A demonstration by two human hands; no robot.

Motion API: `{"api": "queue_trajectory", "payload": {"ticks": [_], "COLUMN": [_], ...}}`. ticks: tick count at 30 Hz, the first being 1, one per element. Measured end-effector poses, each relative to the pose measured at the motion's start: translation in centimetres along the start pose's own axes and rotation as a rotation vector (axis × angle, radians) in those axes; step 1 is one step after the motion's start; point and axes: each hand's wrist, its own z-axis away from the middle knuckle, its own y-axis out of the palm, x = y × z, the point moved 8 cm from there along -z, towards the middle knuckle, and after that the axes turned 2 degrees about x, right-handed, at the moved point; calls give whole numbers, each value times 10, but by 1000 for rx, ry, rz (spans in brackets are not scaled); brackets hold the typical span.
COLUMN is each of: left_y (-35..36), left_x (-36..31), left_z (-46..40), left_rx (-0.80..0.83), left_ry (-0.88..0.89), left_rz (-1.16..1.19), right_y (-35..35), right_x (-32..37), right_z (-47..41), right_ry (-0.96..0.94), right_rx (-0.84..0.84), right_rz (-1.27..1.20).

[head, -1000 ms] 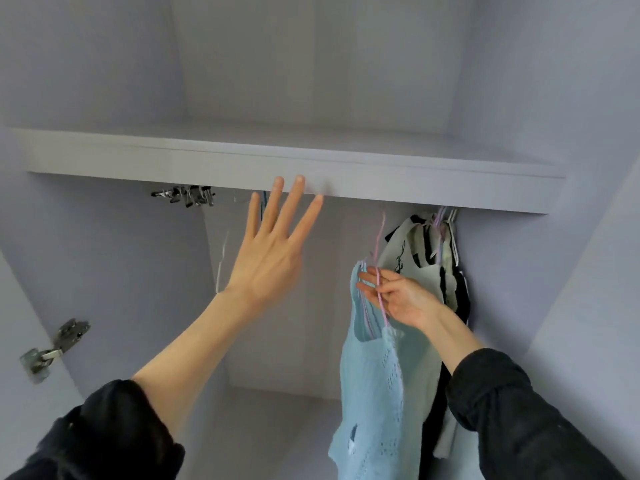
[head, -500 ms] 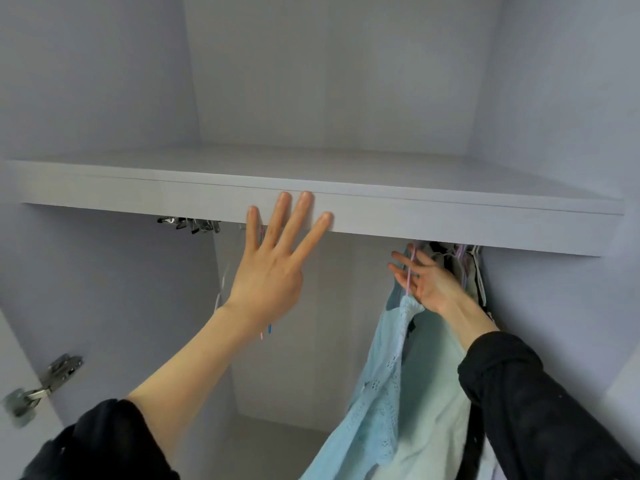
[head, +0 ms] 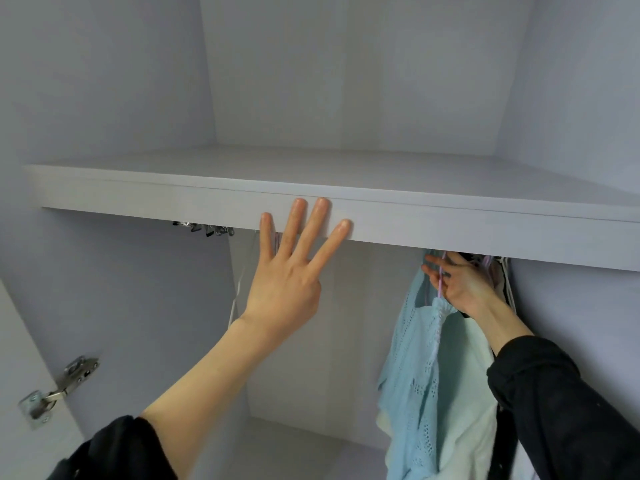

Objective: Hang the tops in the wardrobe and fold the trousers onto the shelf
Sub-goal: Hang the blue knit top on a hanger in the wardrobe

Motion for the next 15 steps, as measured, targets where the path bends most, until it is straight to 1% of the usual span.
{"api": "queue_trajectory", "payload": {"ticks": [3,7,11,15], "left_y": [1,0,-1,-3], "left_x": [0,1,-1,-2], "left_z": [0,1,1,1], "left_rx": [17,28,38,33], "left_ry": [-8,-12,-16,-21], "left_rz": [8,18,19,18], "right_y": [-4,-25,-43,-50], "right_x": [-5,-8,-3,-16], "right_z": [-3,-7,-4,-3], "right_ry": [12,-7,-13,41], "right_rx": [-23,-170,-315,-425], "right_rz": [-38,-89,131,137]}}
